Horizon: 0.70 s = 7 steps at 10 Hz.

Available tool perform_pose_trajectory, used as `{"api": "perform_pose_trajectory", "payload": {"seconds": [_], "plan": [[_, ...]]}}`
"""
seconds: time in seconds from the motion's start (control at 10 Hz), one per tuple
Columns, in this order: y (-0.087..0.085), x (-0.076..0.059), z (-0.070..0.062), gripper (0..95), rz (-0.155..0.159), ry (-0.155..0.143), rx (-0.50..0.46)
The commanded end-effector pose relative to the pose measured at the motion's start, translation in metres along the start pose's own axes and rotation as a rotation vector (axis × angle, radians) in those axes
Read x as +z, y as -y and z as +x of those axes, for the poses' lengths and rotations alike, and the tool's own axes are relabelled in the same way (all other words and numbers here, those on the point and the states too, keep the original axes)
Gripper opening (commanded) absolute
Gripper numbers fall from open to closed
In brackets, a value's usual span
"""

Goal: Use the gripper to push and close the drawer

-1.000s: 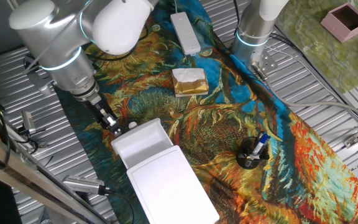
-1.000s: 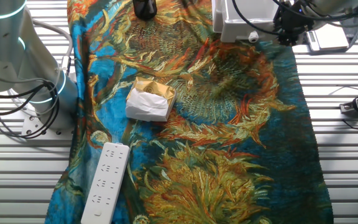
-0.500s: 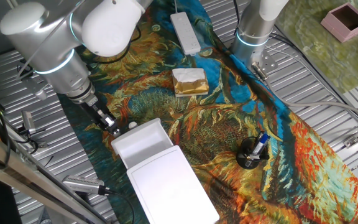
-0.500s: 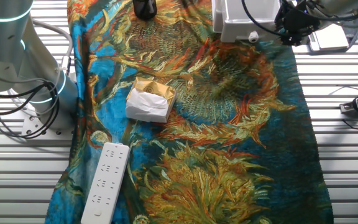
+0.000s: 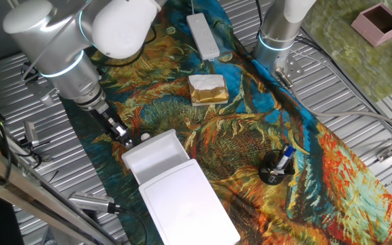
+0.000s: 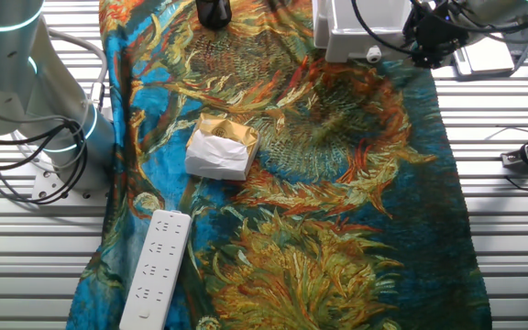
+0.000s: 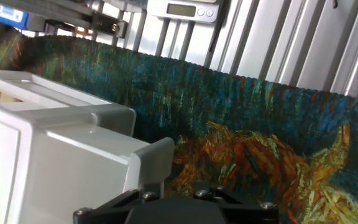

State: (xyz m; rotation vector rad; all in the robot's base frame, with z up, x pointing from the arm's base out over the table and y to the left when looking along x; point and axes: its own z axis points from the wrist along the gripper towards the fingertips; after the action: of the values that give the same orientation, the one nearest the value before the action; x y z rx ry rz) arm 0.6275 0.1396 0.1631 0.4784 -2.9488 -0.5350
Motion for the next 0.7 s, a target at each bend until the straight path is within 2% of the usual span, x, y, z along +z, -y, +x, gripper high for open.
{"api": "perform_pose_trajectory", "payload": {"seconds": [0.1,0.3,0.6,0.7], "plan": [[-0.001,0.003,0.001,38.0,-0.035,0.018,0.022],[-0.005,0.007,-0.002,38.0,-0.051,0.034,0.034],[-0.014,0.016,-0.008,38.0,-0.053,0.053,0.039],[-0.019,0.021,-0.011,57.0,-0.055,0.059,0.047]]}}
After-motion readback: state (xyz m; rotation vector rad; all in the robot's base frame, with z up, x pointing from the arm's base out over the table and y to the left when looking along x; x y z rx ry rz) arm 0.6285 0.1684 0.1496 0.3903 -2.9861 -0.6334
